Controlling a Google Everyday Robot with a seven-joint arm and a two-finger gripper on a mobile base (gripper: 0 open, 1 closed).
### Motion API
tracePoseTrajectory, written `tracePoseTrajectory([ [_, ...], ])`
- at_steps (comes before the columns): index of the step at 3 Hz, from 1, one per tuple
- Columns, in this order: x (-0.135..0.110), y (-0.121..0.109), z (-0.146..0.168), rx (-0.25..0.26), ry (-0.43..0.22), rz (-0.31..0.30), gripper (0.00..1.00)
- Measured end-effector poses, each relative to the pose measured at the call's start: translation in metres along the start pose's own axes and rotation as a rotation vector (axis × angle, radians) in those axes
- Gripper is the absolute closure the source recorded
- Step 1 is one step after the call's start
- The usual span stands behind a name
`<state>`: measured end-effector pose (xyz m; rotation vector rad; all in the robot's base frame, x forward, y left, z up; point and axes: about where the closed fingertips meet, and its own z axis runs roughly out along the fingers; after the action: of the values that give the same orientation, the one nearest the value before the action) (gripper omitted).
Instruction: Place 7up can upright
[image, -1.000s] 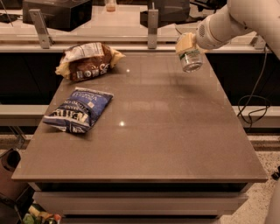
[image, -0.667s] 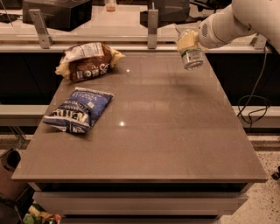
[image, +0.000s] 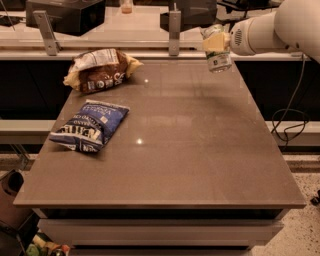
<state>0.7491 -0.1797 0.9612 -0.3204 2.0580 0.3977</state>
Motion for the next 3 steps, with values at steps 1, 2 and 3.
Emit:
tracePoseTrajectory([
  [1,-0.008,-0.005,-0.003,-0.027,-0.071,-0.025,1.00],
  [2,-0.017,-0.014,-0.003,-0.050,-0.113,-0.052,1.00],
  [3,-0.024,-0.019,0.001,-0.071,-0.132,-0.087,1.00],
])
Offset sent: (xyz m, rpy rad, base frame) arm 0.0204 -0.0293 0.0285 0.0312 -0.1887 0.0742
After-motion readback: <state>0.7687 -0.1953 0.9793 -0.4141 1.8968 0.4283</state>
